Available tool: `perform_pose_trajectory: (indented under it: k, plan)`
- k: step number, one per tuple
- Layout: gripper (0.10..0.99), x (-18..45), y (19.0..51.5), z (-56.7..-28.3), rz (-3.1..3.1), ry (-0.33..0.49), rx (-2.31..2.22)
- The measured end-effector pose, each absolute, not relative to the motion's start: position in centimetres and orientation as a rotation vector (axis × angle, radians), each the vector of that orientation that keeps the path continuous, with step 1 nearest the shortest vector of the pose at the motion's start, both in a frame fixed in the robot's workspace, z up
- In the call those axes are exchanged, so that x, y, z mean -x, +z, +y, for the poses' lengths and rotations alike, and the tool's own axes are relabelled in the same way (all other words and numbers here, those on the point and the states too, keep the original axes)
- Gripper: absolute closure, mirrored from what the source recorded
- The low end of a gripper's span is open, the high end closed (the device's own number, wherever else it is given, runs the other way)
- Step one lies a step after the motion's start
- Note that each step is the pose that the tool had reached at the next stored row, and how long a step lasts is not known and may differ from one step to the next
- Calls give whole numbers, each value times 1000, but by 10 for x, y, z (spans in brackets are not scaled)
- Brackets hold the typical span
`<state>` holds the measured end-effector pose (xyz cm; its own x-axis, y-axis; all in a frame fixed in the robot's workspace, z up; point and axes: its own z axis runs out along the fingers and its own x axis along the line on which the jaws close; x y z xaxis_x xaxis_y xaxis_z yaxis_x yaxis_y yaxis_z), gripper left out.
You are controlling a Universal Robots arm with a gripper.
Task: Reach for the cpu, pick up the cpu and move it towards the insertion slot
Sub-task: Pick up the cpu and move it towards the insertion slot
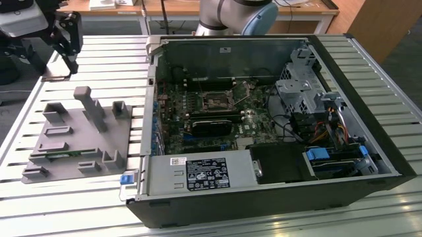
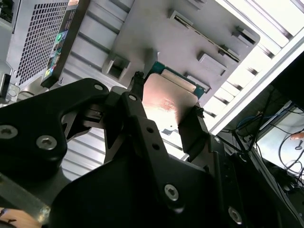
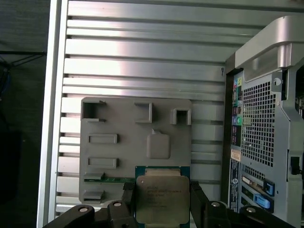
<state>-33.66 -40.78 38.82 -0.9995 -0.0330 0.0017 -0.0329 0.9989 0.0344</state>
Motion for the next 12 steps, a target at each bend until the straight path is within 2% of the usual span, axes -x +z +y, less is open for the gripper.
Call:
perform_pose_trajectory:
  k: [12]
  plan:
    - [545, 315, 388, -408, -3138, -54, -52]
